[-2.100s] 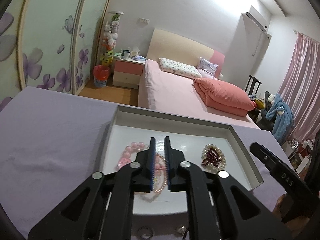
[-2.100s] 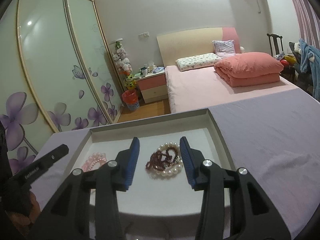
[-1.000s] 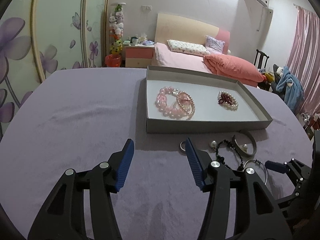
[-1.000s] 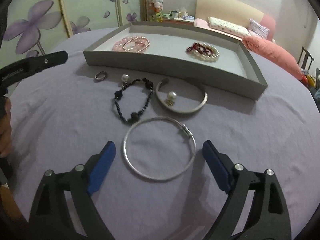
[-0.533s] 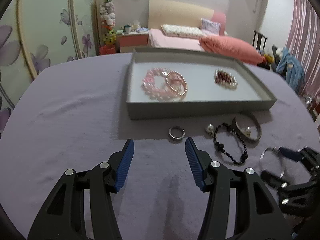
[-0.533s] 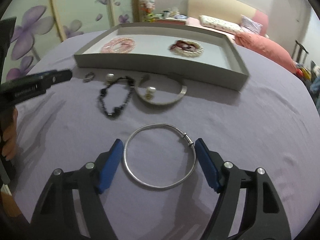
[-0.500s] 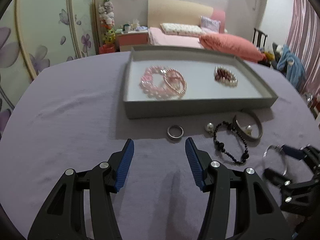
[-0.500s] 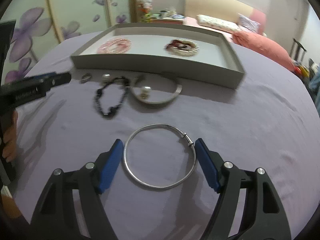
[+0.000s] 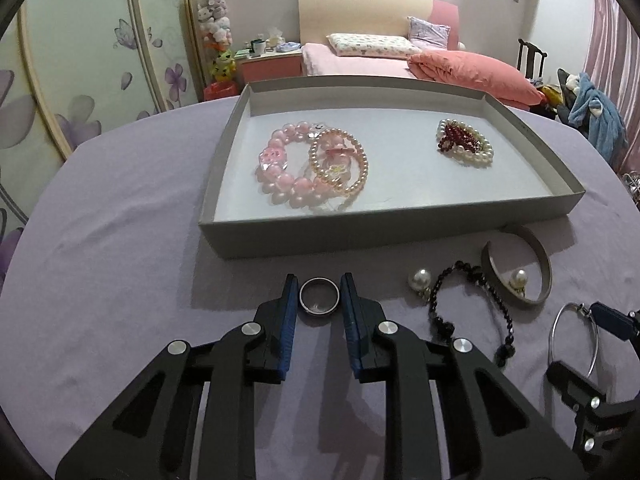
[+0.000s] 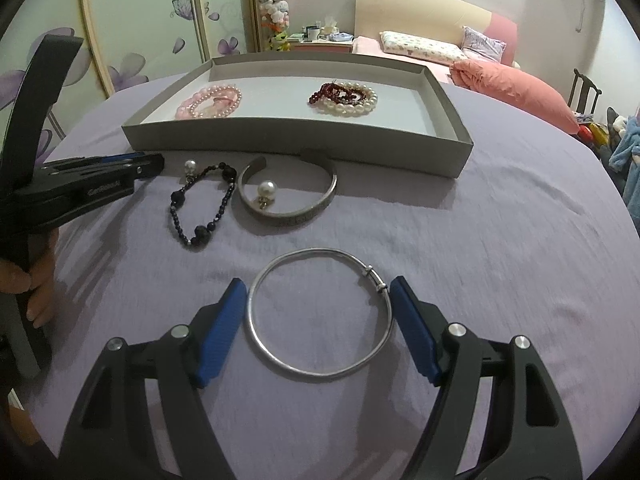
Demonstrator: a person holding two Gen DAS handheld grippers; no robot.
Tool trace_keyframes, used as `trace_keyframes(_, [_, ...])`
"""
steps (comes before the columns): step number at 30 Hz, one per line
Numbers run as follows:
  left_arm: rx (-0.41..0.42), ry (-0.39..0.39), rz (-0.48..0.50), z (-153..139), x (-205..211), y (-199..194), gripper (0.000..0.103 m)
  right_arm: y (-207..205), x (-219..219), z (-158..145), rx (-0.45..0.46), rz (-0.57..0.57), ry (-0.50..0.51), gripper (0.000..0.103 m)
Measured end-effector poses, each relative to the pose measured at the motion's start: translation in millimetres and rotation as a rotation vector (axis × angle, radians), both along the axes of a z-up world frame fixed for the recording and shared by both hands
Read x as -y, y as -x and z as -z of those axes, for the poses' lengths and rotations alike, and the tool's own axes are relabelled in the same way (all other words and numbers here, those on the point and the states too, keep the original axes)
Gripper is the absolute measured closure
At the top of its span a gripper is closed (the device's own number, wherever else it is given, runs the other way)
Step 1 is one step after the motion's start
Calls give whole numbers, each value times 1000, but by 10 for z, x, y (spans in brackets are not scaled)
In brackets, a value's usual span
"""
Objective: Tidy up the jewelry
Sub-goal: 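Grasp the silver ring with left tool while right tool grasps the silver bangle, then lift the silver ring with left tool while right tool carries the bangle toward the tray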
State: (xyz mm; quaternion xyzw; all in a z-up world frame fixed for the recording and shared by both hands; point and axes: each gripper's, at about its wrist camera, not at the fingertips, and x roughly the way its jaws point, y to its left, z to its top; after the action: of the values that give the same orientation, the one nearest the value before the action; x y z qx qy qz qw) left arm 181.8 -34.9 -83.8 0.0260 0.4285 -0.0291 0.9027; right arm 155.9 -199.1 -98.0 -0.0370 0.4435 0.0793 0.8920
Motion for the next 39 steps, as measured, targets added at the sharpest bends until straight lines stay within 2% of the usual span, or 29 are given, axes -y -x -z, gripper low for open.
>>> trace_keyframes(8, [-2,-13,26,-7,-137,287,80,-3,-8,3,5,-3,2,31])
trace_keyframes(18, [-2,-19,22,1,-136,327,78,-4,3,9,3,0,2,27])
trace_keyframes(21, [-1,-18,23,1,-148,337,79,-1,4,3,5,-1,0,31])
trace_keyframes(30, [1,22,17,-33,-214,434,80,54,36,3,11,18,-21,32])
trace_keyframes(39, [93,73,26,-192,-261,570,80,137,26,-122,60,24,-80,32])
